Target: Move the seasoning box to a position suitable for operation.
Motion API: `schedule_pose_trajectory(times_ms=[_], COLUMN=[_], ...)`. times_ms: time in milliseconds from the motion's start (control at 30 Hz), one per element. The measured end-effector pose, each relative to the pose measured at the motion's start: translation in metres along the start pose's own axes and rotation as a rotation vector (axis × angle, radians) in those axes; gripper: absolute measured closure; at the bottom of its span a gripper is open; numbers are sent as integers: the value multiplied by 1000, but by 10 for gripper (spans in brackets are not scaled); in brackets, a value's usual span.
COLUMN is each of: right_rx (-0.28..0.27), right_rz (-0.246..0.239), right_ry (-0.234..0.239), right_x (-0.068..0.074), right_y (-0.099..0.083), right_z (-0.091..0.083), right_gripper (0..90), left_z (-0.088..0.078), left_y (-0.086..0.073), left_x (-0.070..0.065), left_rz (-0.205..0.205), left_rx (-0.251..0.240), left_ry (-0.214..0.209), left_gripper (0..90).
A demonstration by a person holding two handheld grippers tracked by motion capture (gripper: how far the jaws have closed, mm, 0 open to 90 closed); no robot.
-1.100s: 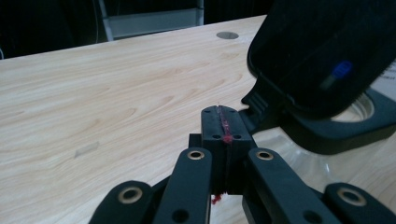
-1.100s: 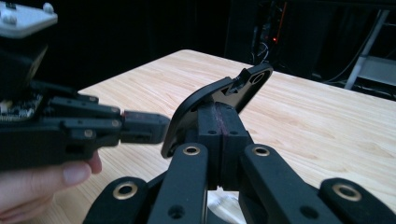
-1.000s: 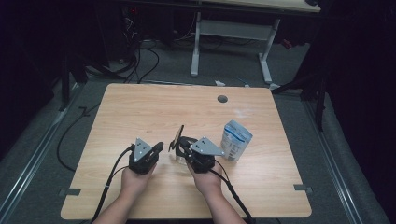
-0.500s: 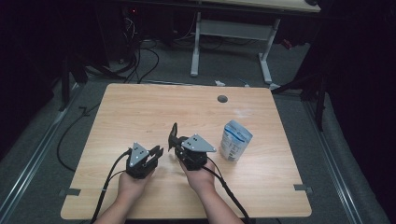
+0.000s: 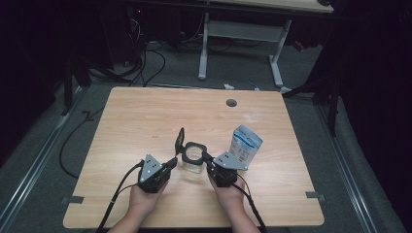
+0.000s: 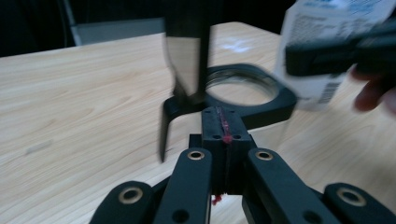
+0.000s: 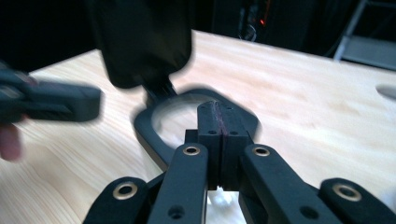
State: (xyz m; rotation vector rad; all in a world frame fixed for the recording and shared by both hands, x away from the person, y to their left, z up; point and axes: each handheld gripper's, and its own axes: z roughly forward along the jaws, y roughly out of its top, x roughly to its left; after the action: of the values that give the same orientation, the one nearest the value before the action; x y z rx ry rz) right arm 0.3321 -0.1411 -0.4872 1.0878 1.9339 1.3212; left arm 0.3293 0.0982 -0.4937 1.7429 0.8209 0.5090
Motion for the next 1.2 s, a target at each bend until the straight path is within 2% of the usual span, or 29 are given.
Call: schedule_pose_trajectory(times_ms=[133, 333, 500, 767, 1067, 1133, 1200], right_rx=[9, -1, -3, 10, 33, 37, 43], right_rz=[22, 25, 31, 35, 36, 31, 28], right_ry=[-10, -11, -16, -20, -16, -15, -11], right_x=[-7, -9, -13, -14, -12, -11, -11], right_y=[-10, -12, -15, -19, -21, -22, -22], right_z=[-2, -6, -10, -8, -1, 1, 3], right_gripper=[899, 899, 899, 899, 900, 900, 900], left_z=[8, 18, 19, 22, 39, 37, 28], left_y=[12, 21, 20, 19, 23, 21, 17], left_x=[-13, -11, -3, 16, 43, 43, 39], left_rz=[26, 17, 7, -16, -43, -43, -40], left_rx=[-15, -16, -15, -3, 22, 19, 1], left_ry=[-3, 55, 83, 97, 121, 120, 119], left_gripper=[899, 900, 900, 900, 900, 900, 899])
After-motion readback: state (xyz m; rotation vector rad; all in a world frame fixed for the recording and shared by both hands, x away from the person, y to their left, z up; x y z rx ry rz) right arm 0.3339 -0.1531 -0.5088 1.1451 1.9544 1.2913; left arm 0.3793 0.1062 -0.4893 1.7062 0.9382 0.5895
